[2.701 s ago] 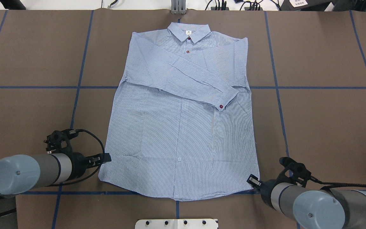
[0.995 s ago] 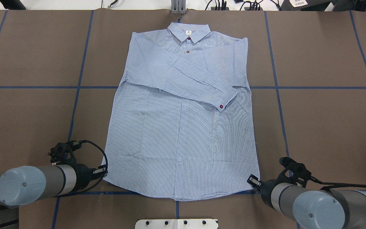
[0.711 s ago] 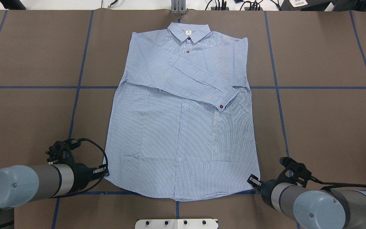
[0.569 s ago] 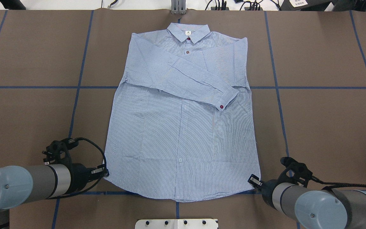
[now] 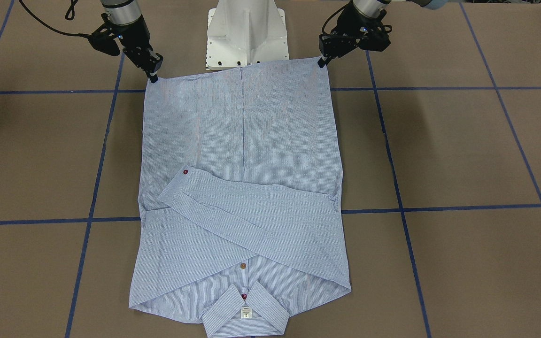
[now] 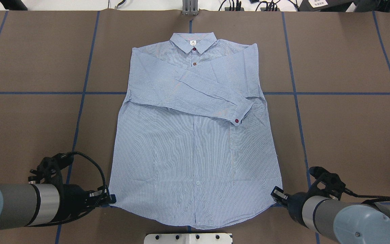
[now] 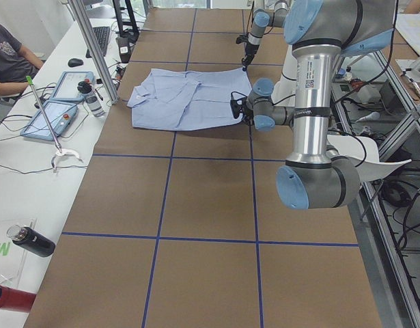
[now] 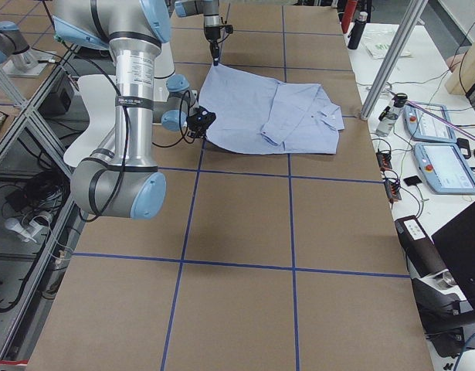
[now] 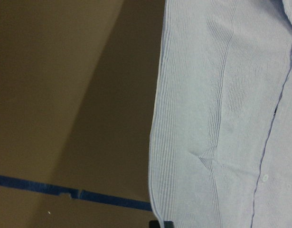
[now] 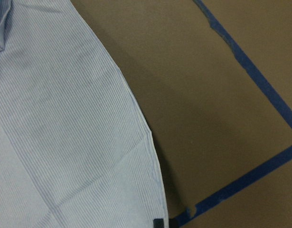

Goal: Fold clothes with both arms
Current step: 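Lift both hem corners and fold them toward the collar with both grippers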

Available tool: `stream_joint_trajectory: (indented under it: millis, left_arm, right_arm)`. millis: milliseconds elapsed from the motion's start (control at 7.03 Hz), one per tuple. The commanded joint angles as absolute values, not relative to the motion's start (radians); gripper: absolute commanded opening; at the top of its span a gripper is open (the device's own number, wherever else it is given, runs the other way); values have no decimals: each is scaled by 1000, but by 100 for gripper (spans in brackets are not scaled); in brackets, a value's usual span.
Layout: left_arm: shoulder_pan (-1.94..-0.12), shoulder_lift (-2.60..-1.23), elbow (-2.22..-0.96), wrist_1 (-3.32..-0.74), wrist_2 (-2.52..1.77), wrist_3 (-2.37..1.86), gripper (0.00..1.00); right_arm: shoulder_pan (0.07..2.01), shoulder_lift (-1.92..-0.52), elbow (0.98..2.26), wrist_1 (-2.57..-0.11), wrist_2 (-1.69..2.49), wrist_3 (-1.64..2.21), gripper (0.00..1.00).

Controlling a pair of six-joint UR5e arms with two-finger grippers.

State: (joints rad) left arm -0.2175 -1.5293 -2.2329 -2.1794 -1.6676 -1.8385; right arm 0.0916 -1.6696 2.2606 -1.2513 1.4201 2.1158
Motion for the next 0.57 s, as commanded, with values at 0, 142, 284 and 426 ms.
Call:
stream_joint_trajectory:
  millis: [0, 142, 284, 426]
  left_arm:
    - [-221, -1538, -2252, -2151, -1674, -1835, 0]
    - [-262, -1545, -2240, -2151, -1674, -1724, 0]
    - [-350, -1567, -2229, -2149, -1683, -1572, 0]
    - [-473, -1613, -2156, -2146, -1750, -1551, 0]
  right_arm:
    - [150, -1649, 2304, -1258, 1462, 2108, 0]
    - [217, -1605, 2271, -1261, 1527, 2082, 0]
    - [318, -1536, 2216, -1261, 1608, 1994, 0]
    - [431, -1472, 2144, -1262, 1706, 1938, 0]
